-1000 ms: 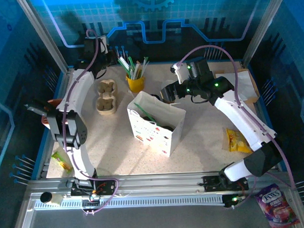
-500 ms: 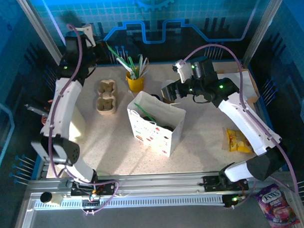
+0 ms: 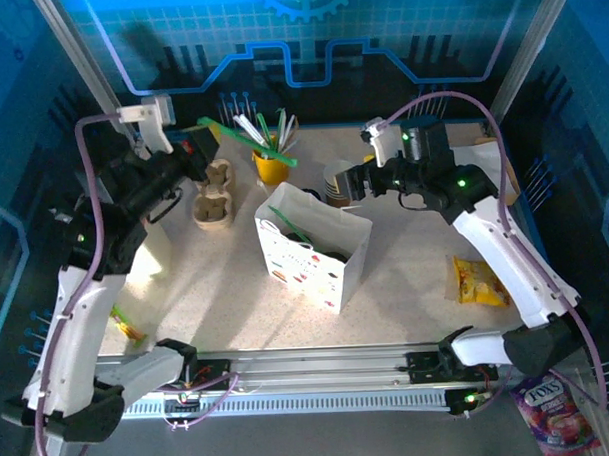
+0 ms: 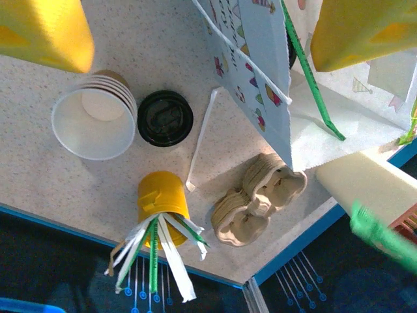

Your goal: Pack the takeout coffee

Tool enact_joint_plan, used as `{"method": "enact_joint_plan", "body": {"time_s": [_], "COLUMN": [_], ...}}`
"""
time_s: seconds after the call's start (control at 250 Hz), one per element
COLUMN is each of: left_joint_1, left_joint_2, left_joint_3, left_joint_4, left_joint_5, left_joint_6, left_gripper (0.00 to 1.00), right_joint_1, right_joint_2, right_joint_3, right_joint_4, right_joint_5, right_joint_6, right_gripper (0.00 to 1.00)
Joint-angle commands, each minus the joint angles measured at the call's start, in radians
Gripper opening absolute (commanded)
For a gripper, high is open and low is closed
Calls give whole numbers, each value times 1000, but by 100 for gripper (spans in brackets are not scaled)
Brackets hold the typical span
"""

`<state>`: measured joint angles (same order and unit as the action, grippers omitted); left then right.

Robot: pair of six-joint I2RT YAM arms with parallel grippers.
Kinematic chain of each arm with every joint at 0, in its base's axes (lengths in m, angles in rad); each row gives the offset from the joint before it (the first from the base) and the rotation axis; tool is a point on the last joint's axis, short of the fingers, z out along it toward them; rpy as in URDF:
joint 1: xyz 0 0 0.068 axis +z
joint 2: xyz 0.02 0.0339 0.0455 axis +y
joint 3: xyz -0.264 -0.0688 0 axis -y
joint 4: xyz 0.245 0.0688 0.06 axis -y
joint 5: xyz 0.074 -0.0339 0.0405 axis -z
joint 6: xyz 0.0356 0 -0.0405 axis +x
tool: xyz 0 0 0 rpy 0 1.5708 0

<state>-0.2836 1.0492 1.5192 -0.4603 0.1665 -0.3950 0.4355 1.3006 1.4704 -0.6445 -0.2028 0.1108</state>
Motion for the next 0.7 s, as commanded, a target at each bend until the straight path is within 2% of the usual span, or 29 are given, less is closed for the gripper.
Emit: {"method": "enact_joint_plan", "body": {"time_s": [0.0, 0.204, 0.396, 0.695], "left_joint_1": [-46, -126, -176, -198], "left_joint_2": [-6, 2, 48, 121], "left_joint_3": [-56, -145, -219, -308], "left_joint_4": [-57, -31, 34, 111], "left_joint_5": [78, 189, 249, 326], "left_joint_6": [-64, -133, -184, -241], "left_gripper": [3, 4, 4, 9], "right_joint_1": [-26, -29, -30, -30], "right_joint_2": [-80, -167, -181, -149], "right_joint_3": [-32, -78, -95, -105], "right_joint_4": [14, 9, 2, 18], "right_joint_5": [-32, -36, -25, -39], "right_joint_6": [-24, -35, -36, -18], "right_gripper": [87, 88, 88, 88]}}
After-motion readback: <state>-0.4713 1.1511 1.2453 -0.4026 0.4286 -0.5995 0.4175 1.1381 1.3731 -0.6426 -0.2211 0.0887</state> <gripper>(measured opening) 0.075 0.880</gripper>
